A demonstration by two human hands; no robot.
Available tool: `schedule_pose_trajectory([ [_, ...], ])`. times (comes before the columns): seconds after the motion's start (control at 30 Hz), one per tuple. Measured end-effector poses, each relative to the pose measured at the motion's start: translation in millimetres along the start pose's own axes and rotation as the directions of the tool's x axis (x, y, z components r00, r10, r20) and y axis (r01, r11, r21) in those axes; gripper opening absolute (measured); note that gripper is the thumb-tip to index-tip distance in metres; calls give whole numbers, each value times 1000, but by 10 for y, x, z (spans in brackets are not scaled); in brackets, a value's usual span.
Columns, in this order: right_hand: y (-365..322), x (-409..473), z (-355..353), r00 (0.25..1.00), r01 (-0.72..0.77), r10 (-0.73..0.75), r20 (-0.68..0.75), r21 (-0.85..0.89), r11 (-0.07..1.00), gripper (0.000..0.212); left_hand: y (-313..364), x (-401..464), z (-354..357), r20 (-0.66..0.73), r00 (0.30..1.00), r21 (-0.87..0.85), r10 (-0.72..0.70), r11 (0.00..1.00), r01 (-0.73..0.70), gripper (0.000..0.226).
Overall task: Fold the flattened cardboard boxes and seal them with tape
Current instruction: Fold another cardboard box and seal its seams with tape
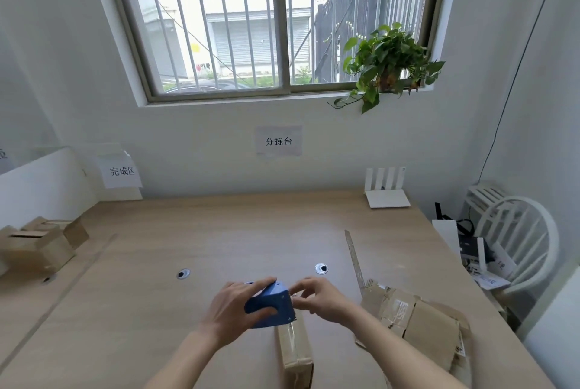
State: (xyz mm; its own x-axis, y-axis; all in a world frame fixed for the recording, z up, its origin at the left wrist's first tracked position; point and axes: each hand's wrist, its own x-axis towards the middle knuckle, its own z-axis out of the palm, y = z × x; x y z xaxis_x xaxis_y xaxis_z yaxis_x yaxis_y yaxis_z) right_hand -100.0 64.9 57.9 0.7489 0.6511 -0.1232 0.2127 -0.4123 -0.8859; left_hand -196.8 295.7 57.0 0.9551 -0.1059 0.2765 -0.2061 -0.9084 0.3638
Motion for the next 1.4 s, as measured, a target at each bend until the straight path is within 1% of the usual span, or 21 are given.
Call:
schedule_pose_trajectory([
  [0.13,32,-48,-10,1000,10,-10,-20,-3,1000,24,32,-12,-2,16,1000,15,4,1000,-4,63],
  [0.2,54,-60,15,1000,-8,8,-16,18,1000,22,48,-33,6,13,1000,9,7,1000,-7,66],
  [0.3,89,-79,63,999,-43,42,21,58,997,21,49,-77,27,22,1000,5,14,1000,-14,68],
  [0.5,67,-120,72,986,-153,143,88,116,981,37,38,-116,62,68,998,32,0,1000,-2,64],
  [0.57,74,-142,71,984,-152,138,109,135,979,34,25,-131,69,68,998,32,0,999,-2,67],
  [0.6,87,-149,75,985,-146,132,113,133,980,30,20,-136,75,71,997,27,1,1000,-3,69],
  [0.67,156,-137,101,992,-108,101,81,88,990,21,16,-144,87,69,998,15,3,1000,-4,68],
  [0.73,252,-93,126,997,-76,77,-31,27,997,22,13,-147,91,74,997,9,5,1000,-6,66],
  [0.8,323,-90,100,980,-81,90,-176,56,995,18,-15,-174,95,75,997,6,-1,1000,1,67],
  [0.83,351,-107,69,970,-90,108,-217,89,992,16,-37,-200,97,76,997,2,-8,1000,8,68],
  [0.87,377,-130,38,968,-93,117,-222,117,989,14,-69,-232,103,77,997,-3,-18,1000,18,68],
  [0.9,404,-156,14,973,-96,120,-198,126,987,13,-103,-266,110,79,996,-10,-29,1000,30,69],
  [0.97,446,-202,14,987,-112,124,-102,109,988,11,-162,-326,140,84,995,-29,-52,998,55,70],
  [1.07,467,-200,127,992,-123,122,23,65,990,26,-182,-358,217,112,992,-32,-56,998,60,68],
  [1.1,459,-186,182,991,-128,125,49,70,989,29,-175,-356,239,121,991,-30,-49,998,53,66],
  [1.2,386,-155,336,986,-133,121,116,108,985,28,-151,-325,281,126,991,-28,-34,999,37,66],
  [1.3,350,-122,394,974,-170,146,173,134,976,30,-149,-298,284,122,992,-16,-22,1000,25,67],
  [1.4,347,-99,386,963,-224,187,197,189,956,39,-183,-302,274,125,992,-22,-34,999,37,69],
])
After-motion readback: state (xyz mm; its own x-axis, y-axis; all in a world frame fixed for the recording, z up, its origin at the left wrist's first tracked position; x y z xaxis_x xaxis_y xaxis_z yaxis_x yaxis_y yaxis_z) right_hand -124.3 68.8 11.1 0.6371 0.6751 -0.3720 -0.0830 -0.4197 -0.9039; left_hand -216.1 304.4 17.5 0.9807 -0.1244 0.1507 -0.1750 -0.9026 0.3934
